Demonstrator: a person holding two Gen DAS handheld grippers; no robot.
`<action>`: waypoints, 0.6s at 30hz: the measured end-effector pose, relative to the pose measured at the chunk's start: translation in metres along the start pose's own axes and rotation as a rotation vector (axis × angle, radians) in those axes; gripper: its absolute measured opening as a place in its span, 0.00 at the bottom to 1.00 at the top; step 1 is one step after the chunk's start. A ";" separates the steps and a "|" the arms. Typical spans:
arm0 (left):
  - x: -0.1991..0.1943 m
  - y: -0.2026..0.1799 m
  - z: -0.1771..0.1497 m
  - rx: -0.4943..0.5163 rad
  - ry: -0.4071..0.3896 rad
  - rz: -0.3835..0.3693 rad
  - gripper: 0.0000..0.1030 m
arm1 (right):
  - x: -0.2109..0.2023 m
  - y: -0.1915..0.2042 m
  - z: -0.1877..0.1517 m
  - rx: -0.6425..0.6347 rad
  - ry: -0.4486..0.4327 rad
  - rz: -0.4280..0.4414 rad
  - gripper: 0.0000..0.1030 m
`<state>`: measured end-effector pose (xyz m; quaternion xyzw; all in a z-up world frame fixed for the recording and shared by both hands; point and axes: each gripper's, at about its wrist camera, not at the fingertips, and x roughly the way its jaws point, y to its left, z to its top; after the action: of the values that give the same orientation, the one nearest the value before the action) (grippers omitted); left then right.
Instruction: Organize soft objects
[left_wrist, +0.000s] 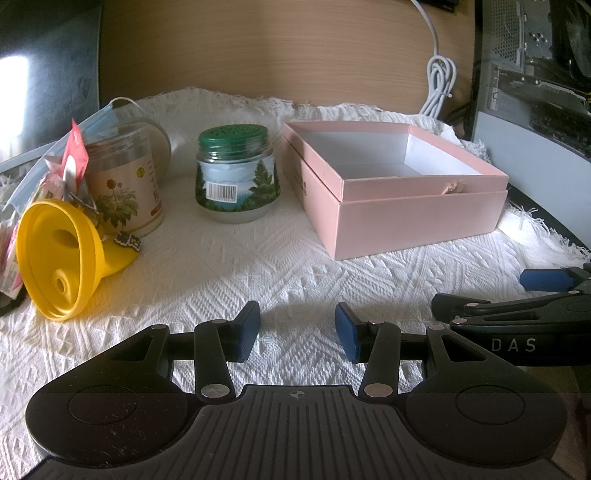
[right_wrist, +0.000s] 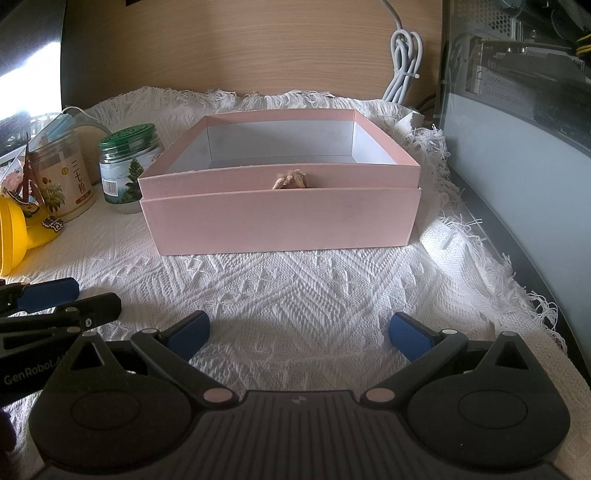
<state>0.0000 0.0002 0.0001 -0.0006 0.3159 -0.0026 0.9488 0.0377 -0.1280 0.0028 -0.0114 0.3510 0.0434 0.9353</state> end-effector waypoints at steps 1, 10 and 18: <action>0.000 0.000 0.000 -0.001 0.000 0.000 0.49 | 0.000 0.000 0.000 0.000 0.000 0.000 1.00; 0.000 0.000 0.000 0.000 0.000 0.000 0.49 | 0.000 0.000 0.000 0.000 0.000 0.000 1.00; 0.000 0.000 0.000 -0.003 0.000 -0.002 0.49 | 0.000 0.001 -0.001 0.000 0.000 0.000 1.00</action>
<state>0.0000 0.0006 0.0002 -0.0024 0.3158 -0.0033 0.9488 0.0370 -0.1270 0.0015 -0.0113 0.3511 0.0434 0.9352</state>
